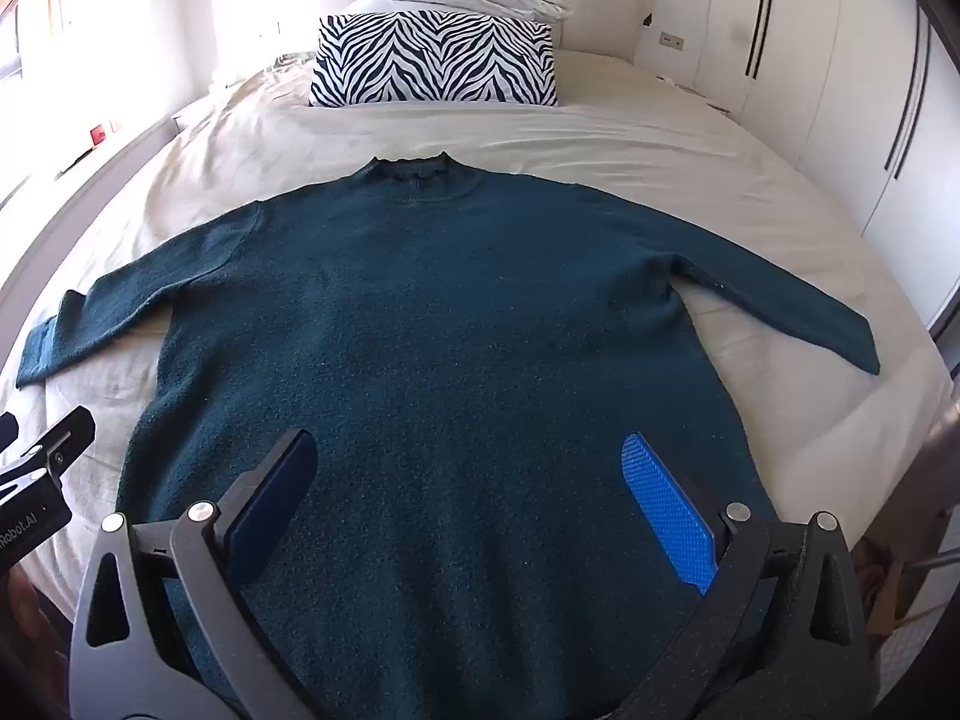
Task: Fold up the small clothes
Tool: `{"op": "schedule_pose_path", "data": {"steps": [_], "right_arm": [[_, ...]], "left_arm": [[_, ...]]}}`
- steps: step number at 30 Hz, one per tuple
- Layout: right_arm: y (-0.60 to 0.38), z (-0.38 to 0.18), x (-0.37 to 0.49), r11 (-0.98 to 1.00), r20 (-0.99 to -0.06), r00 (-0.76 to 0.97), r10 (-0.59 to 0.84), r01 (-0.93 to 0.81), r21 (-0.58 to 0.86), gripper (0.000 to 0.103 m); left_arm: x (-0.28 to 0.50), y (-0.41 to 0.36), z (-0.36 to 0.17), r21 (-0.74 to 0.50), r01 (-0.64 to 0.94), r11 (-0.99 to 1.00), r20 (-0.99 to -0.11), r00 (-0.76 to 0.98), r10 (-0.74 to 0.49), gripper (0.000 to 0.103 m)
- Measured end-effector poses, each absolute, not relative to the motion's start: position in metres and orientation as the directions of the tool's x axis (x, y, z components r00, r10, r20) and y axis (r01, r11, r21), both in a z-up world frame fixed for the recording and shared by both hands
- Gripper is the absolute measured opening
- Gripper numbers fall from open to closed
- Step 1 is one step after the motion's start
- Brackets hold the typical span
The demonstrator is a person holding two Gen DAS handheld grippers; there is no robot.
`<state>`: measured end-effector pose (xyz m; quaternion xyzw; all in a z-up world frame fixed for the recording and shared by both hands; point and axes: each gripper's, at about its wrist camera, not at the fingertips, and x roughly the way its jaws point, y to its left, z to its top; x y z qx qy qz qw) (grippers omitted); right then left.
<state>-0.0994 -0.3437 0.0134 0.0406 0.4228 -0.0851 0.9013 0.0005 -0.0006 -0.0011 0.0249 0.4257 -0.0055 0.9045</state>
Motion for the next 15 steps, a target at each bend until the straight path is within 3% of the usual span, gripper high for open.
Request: {"op": "schedule_pose_path", "data": {"steps": [15], "right_arm": [[-0.364, 0.02, -0.115, 0.976, -0.768, 0.623, -0.148, 0.218, -0.012, 0.103]], "left_arm": [[-0.005, -0.004, 0.002, 0.02, 0.06, 0.998, -0.763, 0.646, -0.024, 0.103]]}}
